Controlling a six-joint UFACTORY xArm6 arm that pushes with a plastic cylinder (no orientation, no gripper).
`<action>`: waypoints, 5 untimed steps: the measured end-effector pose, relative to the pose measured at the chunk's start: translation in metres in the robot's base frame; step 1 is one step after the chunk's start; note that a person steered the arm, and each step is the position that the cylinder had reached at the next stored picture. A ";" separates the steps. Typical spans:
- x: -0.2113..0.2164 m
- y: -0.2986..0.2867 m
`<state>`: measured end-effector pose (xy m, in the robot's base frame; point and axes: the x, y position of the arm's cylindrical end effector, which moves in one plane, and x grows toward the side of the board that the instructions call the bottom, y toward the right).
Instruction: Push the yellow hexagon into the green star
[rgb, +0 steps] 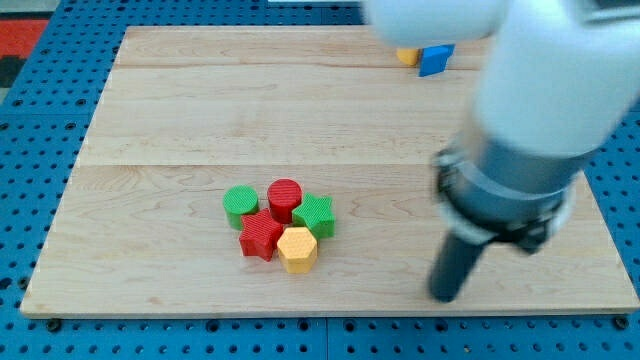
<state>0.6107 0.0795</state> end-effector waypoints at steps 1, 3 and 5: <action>0.007 -0.083; 0.003 -0.184; -0.031 -0.182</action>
<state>0.5794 -0.1025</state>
